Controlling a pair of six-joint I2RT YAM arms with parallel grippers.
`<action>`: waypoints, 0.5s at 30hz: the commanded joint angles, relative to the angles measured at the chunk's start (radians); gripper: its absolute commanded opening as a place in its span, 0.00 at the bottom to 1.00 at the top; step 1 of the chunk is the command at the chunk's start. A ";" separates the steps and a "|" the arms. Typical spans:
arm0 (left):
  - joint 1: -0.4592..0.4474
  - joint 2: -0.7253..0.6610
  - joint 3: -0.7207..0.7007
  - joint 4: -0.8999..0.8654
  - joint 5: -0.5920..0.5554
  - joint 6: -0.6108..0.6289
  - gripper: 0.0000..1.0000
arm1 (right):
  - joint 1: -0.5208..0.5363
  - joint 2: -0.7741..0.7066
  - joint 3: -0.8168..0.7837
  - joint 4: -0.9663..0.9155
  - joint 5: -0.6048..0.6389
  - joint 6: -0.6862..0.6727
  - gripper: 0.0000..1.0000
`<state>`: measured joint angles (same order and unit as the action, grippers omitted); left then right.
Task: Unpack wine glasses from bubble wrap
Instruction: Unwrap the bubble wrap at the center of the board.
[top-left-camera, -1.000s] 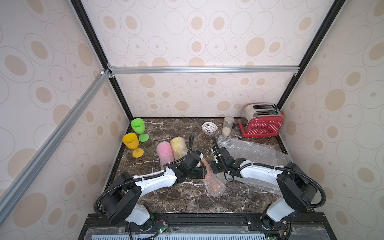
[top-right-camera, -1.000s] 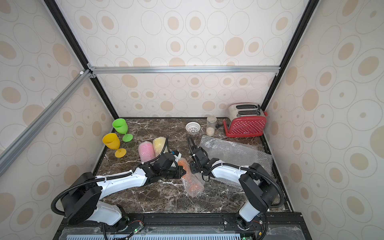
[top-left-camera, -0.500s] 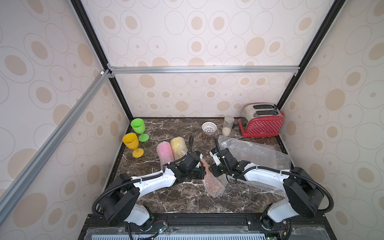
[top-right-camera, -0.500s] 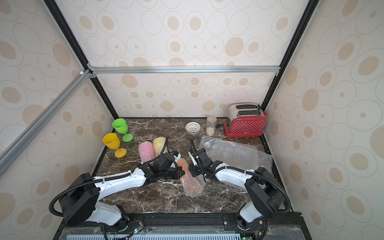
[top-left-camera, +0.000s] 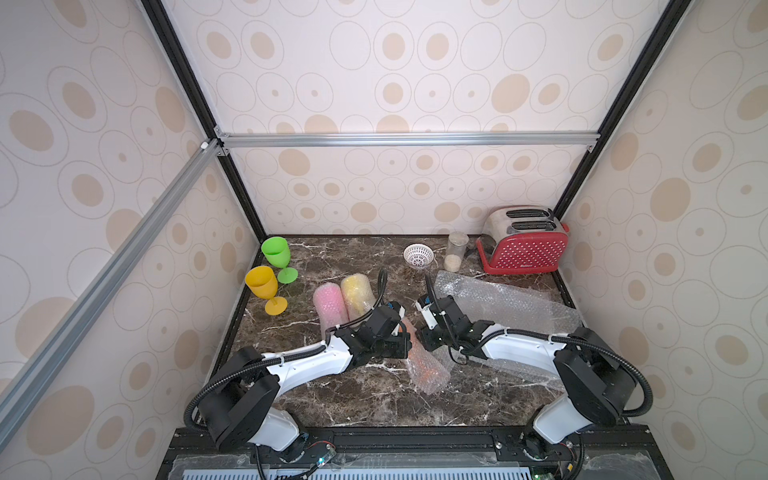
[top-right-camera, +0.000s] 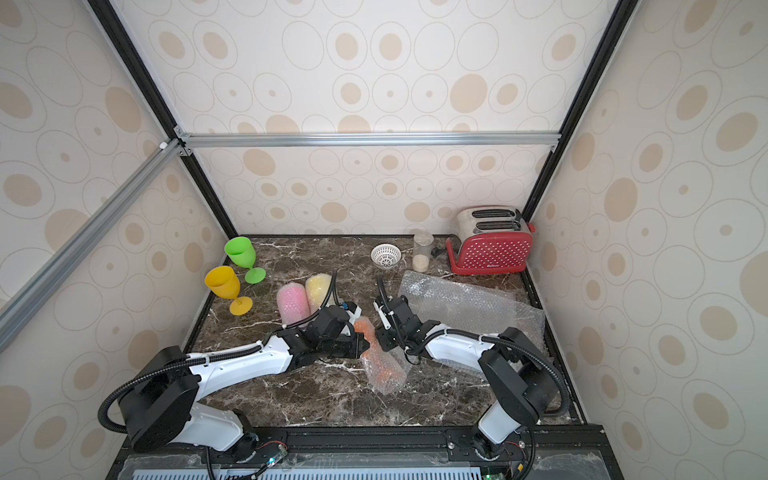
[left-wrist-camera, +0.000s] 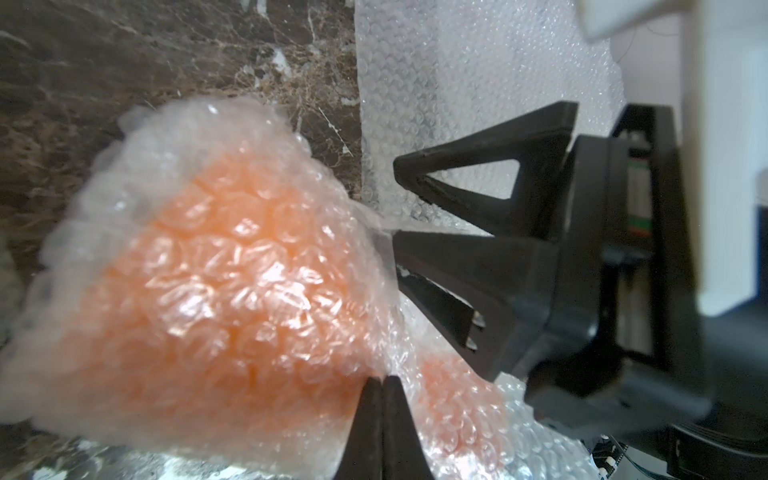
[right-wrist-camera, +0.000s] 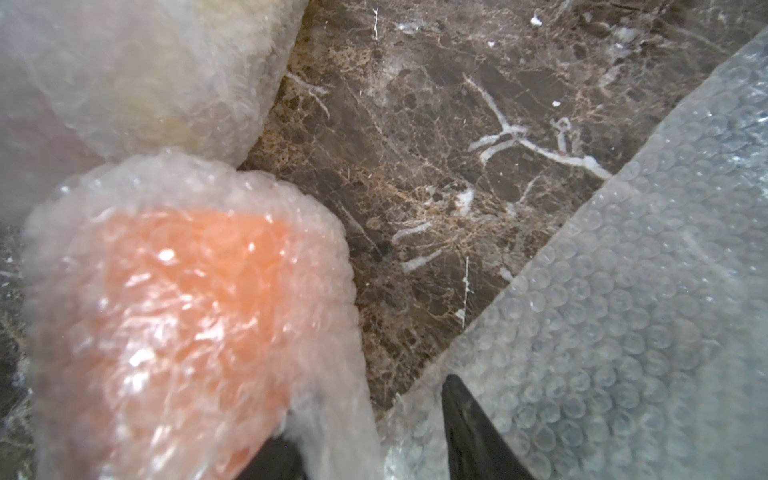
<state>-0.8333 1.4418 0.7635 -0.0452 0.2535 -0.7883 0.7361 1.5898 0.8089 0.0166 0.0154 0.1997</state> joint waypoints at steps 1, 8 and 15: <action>-0.007 -0.011 0.002 -0.013 -0.003 0.012 0.00 | 0.008 0.022 0.042 0.019 0.042 -0.023 0.48; -0.007 -0.018 -0.010 -0.007 0.001 0.008 0.00 | 0.008 0.061 0.090 0.018 0.086 0.001 0.49; -0.007 -0.059 -0.042 -0.010 -0.013 -0.006 0.00 | 0.007 0.128 0.170 -0.030 0.104 0.006 0.49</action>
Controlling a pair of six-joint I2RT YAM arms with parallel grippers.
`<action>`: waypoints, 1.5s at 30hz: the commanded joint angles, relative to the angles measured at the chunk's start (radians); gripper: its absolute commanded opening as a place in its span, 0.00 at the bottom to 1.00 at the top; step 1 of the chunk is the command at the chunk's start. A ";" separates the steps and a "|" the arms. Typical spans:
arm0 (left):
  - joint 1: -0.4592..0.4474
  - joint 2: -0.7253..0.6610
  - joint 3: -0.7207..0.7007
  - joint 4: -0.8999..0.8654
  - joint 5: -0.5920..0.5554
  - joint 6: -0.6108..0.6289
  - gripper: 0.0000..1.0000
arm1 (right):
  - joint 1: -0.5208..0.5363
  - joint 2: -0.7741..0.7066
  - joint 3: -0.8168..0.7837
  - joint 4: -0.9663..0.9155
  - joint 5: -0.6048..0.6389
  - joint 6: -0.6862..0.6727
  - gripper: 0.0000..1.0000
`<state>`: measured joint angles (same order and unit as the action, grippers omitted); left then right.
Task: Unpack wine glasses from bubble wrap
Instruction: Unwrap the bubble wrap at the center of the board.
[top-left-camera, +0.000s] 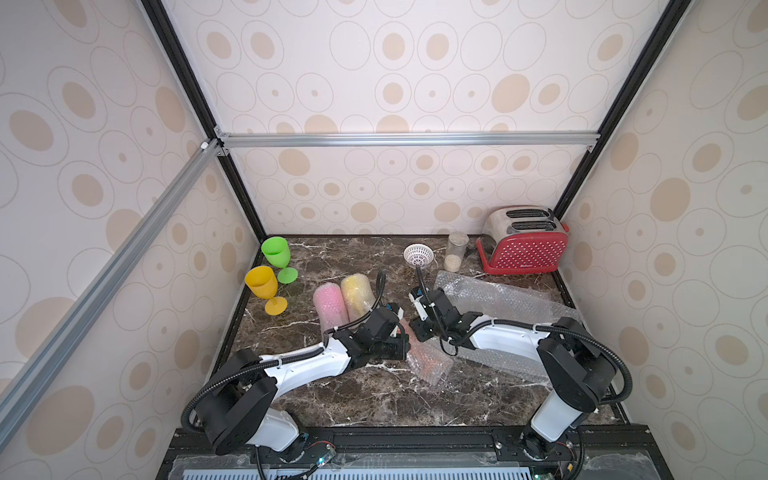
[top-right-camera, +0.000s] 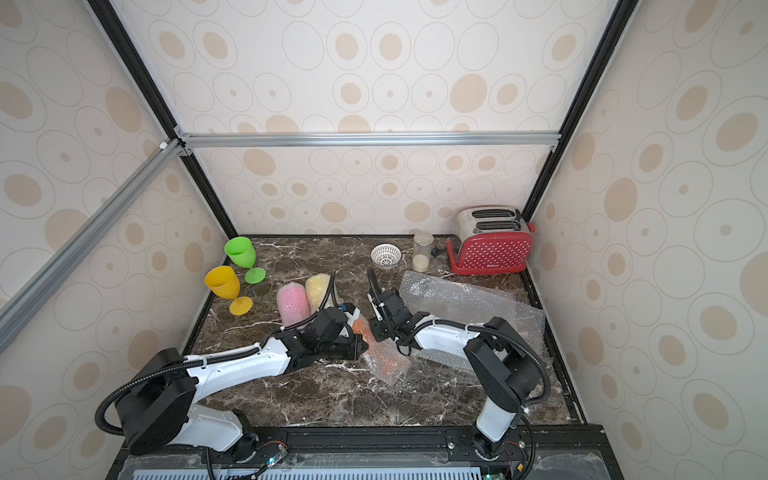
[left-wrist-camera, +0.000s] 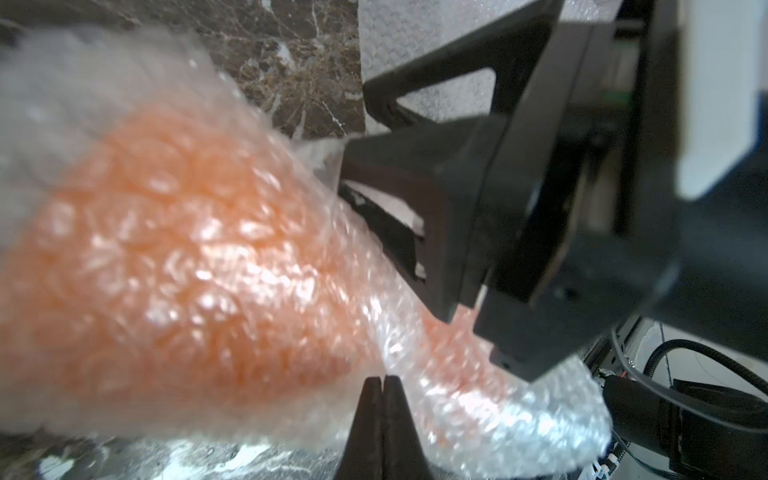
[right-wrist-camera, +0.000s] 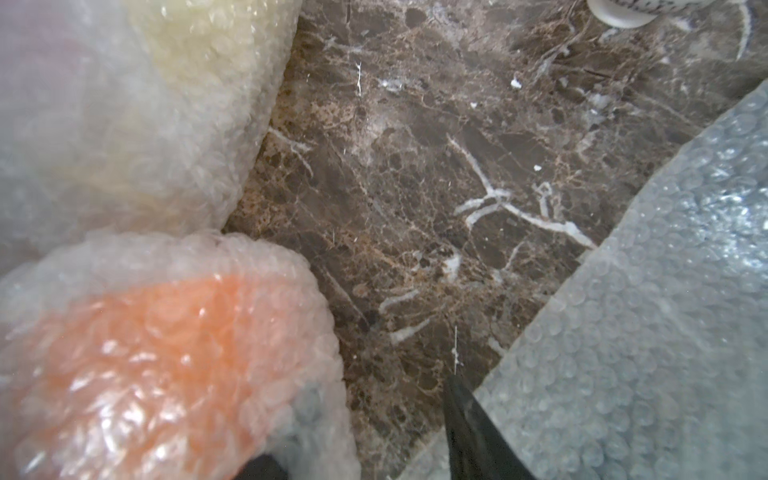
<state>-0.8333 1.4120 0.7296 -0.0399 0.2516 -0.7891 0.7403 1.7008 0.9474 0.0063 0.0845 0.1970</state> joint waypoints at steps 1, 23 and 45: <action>-0.007 -0.035 -0.014 -0.013 -0.012 -0.008 0.00 | 0.001 0.024 0.038 -0.026 0.045 0.015 0.49; 0.011 -0.048 -0.085 0.213 -0.006 -0.249 0.52 | -0.005 -0.049 0.013 -0.094 -0.028 0.069 0.48; 0.010 0.028 -0.067 0.131 -0.085 -0.211 0.22 | 0.013 -0.125 -0.105 -0.040 -0.132 0.189 0.45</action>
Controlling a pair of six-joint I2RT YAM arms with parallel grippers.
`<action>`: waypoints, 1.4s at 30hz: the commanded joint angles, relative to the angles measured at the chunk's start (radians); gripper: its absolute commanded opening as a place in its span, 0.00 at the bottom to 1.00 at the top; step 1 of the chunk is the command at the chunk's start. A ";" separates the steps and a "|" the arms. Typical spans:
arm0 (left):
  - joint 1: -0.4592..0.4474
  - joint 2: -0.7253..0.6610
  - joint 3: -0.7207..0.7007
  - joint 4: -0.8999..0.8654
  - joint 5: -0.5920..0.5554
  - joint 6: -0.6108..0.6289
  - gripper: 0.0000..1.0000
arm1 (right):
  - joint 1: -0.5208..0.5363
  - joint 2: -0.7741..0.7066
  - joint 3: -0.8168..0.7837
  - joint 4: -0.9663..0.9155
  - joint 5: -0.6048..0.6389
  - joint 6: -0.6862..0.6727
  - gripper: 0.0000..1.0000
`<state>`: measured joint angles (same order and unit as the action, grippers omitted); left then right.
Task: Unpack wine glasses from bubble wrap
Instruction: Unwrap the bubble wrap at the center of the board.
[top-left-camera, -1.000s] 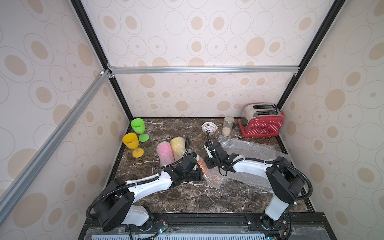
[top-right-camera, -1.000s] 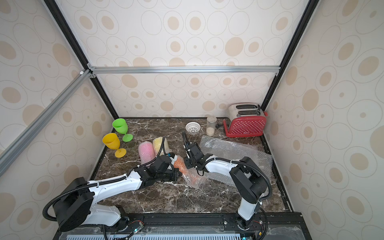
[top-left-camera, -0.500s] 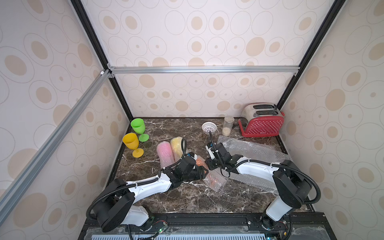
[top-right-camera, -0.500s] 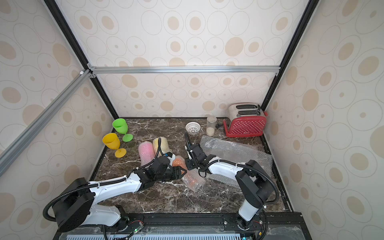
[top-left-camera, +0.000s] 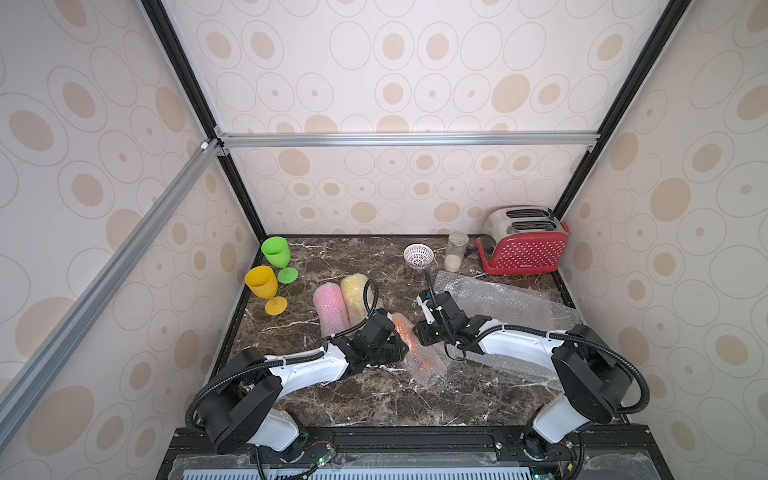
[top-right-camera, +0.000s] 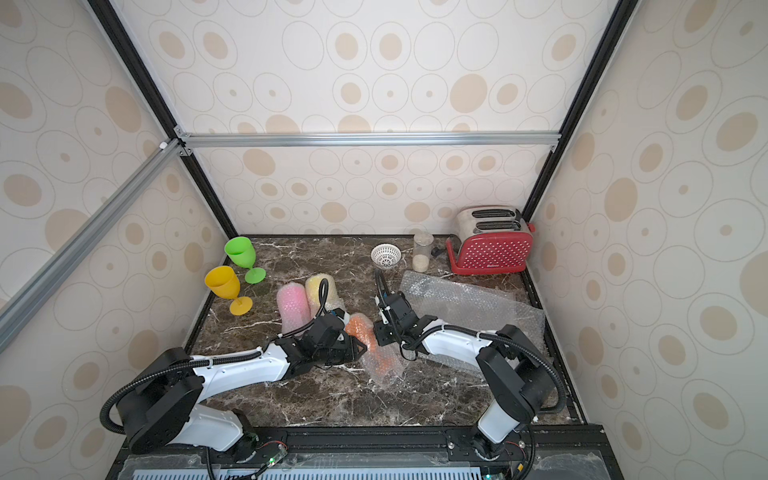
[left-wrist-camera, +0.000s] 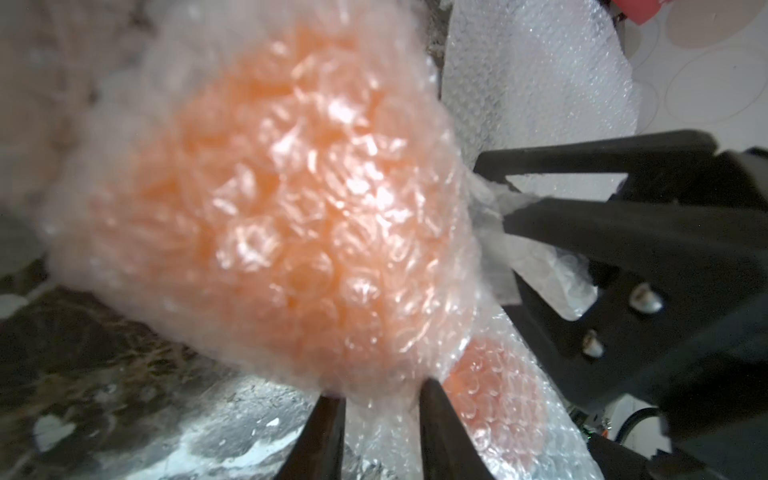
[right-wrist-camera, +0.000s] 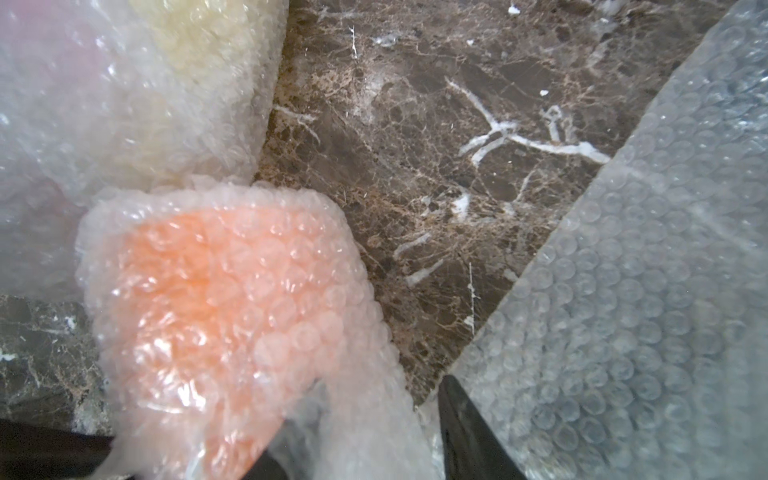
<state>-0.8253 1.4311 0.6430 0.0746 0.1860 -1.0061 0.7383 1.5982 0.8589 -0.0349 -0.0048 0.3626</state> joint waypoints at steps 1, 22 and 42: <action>0.003 0.010 0.019 0.020 -0.015 0.007 0.16 | 0.018 -0.021 -0.014 0.001 -0.043 0.022 0.45; 0.000 -0.008 0.047 0.005 0.031 0.064 0.00 | 0.037 0.014 0.070 -0.037 0.025 -0.030 0.49; -0.015 -0.036 0.021 -0.006 0.027 0.086 0.00 | 0.010 0.107 0.199 -0.087 0.096 0.034 0.48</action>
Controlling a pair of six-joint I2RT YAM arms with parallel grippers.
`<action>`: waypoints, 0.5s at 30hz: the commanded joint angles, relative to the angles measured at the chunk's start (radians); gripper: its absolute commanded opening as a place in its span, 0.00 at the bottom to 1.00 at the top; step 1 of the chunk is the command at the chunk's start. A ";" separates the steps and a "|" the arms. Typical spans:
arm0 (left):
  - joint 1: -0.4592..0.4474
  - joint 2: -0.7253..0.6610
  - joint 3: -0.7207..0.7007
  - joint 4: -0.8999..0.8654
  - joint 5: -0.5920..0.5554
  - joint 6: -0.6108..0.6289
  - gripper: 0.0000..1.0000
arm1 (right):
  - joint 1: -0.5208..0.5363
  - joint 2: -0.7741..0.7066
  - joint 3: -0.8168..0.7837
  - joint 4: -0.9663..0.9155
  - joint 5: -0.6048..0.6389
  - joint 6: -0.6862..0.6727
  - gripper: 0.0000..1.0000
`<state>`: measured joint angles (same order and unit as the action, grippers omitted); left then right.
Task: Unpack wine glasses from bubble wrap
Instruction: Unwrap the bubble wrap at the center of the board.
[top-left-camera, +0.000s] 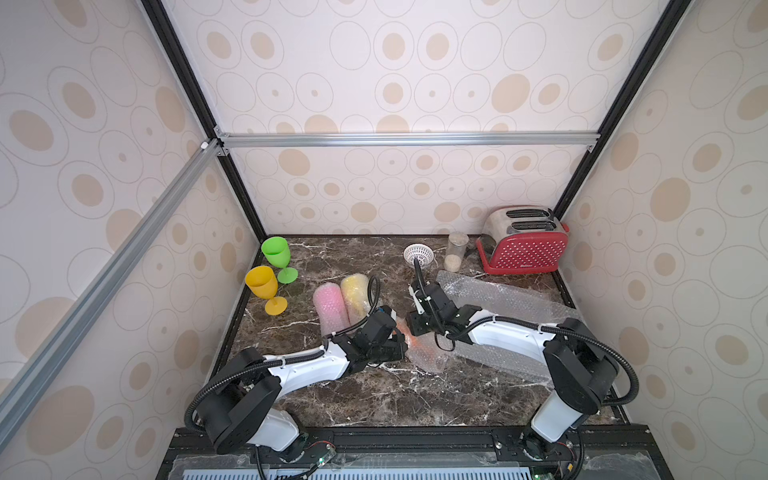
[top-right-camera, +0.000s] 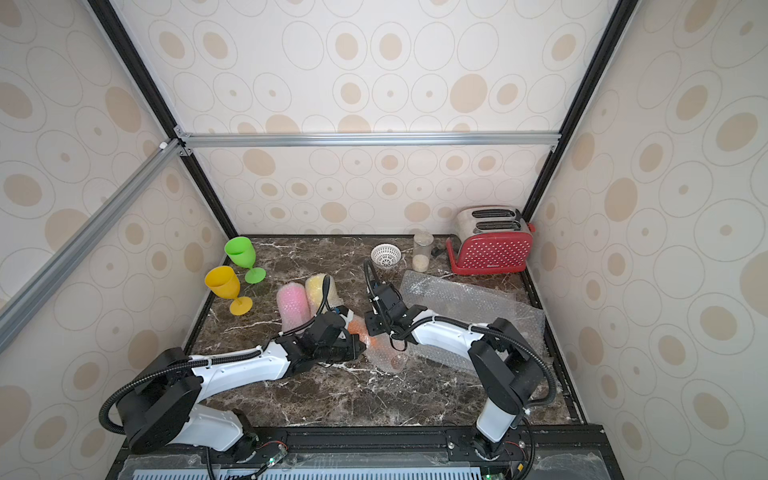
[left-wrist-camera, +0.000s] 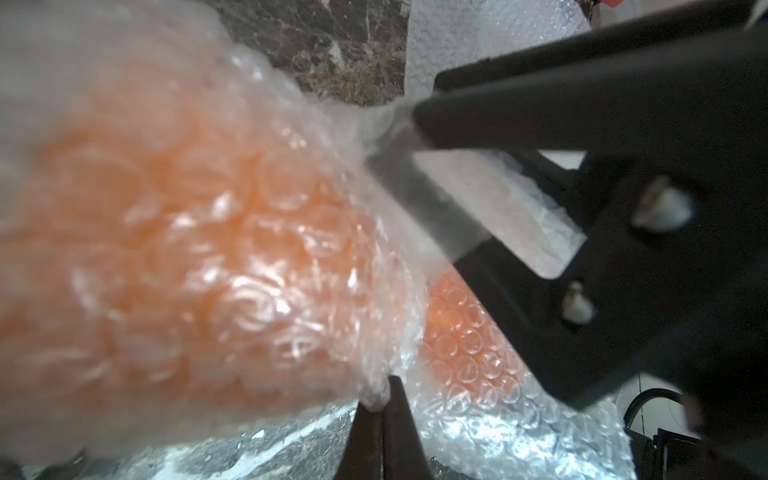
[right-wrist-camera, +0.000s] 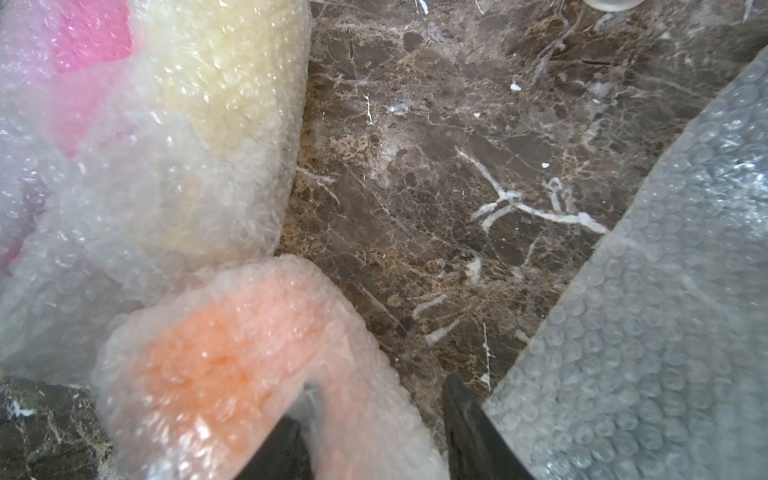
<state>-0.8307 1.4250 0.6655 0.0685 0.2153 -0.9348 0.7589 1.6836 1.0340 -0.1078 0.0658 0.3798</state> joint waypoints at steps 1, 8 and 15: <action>-0.010 -0.035 -0.008 0.003 -0.004 0.012 0.00 | -0.019 0.026 0.022 -0.018 0.024 0.024 0.48; -0.009 -0.059 -0.035 0.005 -0.009 0.014 0.00 | -0.057 0.014 0.005 -0.030 0.002 0.032 0.48; -0.008 -0.066 -0.031 -0.009 -0.005 0.054 0.00 | -0.103 -0.088 -0.057 -0.062 -0.134 -0.071 0.51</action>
<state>-0.8322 1.3846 0.6342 0.0677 0.2150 -0.9199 0.6815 1.6623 1.0050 -0.1402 0.0071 0.3649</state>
